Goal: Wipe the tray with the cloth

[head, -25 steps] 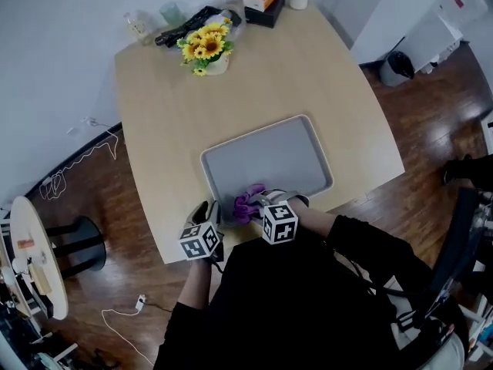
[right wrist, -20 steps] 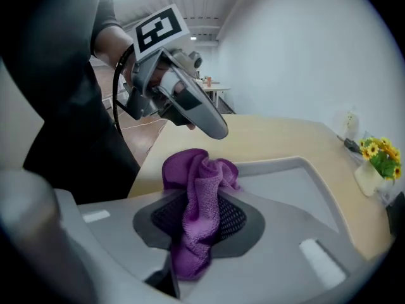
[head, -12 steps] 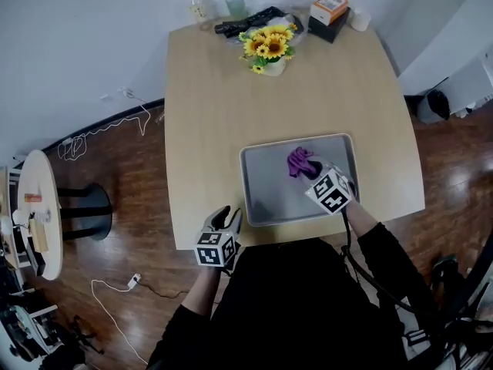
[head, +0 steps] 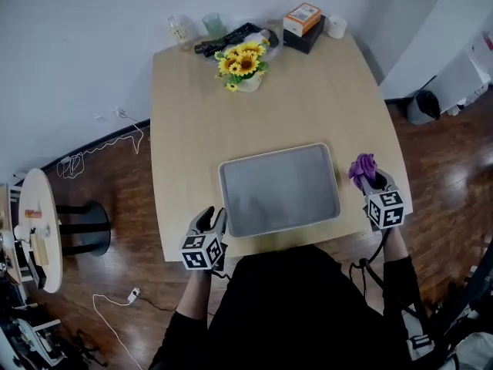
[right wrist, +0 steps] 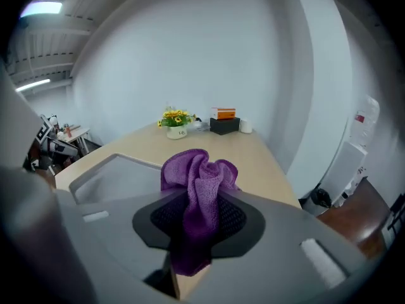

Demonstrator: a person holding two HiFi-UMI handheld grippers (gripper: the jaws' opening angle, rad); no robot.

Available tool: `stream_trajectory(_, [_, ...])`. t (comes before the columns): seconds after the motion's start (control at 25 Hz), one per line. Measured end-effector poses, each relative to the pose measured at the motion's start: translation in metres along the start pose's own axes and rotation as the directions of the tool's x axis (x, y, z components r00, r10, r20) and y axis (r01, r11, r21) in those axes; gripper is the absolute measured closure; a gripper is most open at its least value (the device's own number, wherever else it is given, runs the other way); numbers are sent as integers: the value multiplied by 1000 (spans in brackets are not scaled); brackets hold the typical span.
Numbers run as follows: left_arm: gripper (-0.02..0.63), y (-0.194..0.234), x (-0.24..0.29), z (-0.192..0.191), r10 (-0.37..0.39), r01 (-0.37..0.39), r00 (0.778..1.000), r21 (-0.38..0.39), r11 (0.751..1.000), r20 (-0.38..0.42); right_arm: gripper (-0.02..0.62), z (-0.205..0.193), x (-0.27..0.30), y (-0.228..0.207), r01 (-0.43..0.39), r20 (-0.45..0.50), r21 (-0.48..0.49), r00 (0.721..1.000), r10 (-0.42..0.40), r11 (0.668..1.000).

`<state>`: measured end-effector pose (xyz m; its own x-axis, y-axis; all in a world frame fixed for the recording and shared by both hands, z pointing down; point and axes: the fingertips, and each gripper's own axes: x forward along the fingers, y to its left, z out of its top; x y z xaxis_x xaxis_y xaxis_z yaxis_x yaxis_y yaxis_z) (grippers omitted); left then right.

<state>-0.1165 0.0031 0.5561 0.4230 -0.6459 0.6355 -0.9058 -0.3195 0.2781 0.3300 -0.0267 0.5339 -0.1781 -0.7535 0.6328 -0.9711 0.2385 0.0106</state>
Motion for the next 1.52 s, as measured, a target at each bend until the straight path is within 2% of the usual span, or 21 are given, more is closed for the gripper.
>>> stream_trajectory(0.2, [486,-18,-10,27,58,-65,995,93,994,76,506,15,-17,2,22,100,-27,995,-19,999])
stream_trajectory(0.32, [491,-41,-28,54,73,-86,986,85,993,153,505,48,-41,8,78,230,-57,971,-63,995])
stream_trajectory(0.4, [494,-66,-54,92,60,-87,960,91,992,273,505,95,-80,27,82,393,-109,919,-33,991])
stream_trajectory(0.52, [510,-104,-103,155,19,-141,867,208,968,499,506,164,-145,65,52,612,-205,786,86,977])
stream_trajectory(0.6, [522,-123,-125,181,-10,-190,812,280,941,584,506,191,-174,80,54,685,-255,714,141,965])
stream_trajectory(0.68, [531,-130,-136,193,-16,-216,783,296,930,622,506,200,-184,82,69,716,-270,681,152,960])
stream_trajectory(0.72, [534,-130,-136,194,-11,-218,778,286,933,628,506,197,-178,79,78,710,-272,689,145,959])
stream_trajectory(0.76, [538,-127,-134,192,-1,-213,781,268,939,625,505,187,-163,72,82,685,-269,717,131,960])
stream_trajectory(0.84, [538,-120,-126,181,19,-188,799,219,957,601,502,148,-112,50,54,572,-231,815,91,971])
stream_trajectory(0.92, [538,-116,-119,170,35,-163,818,173,971,574,497,86,-48,23,-4,373,-146,926,59,989])
stream_trajectory(0.96, [538,-114,-117,165,42,-156,825,157,975,563,492,51,-18,11,-26,257,-100,965,51,995])
stream_trajectory(1.0, [538,-113,-116,162,47,-154,831,147,977,555,492,16,9,2,-38,143,-63,989,47,997])
stream_trajectory(1.04, [538,-113,-115,159,50,-153,835,143,978,548,491,-16,29,-5,-44,37,-39,998,46,998])
stream_trajectory(1.12, [539,-113,-114,156,50,-151,842,145,978,537,468,-62,52,-12,-50,-106,-2,993,49,999])
stream_trajectory(1.16, [540,-114,-114,156,48,-149,845,149,977,532,405,-72,55,-14,-53,-132,25,990,56,998])
stream_trajectory(1.2, [539,-114,-113,155,46,-148,849,153,977,527,289,-74,54,-15,-55,-133,58,989,62,997])
stream_trajectory(1.24, [538,-114,-113,154,44,-146,851,155,977,523,205,-70,50,-16,-54,-112,89,992,63,995])
stream_trajectory(1.28, [540,-113,-113,153,44,-145,853,155,977,519,177,-59,42,-18,-48,-73,111,996,56,993])
stream_trajectory(1.4, [538,-110,-110,148,39,-138,856,155,978,515,169,2,2,-21,-32,129,152,992,13,988])
stream_trajectory(1.44, [538,-110,-109,148,34,-134,857,158,978,514,175,31,-15,-18,-46,219,166,976,8,985])
stream_trajectory(1.52, [540,-111,-106,150,18,-119,860,166,979,511,321,91,-51,-4,-107,391,183,920,27,977])
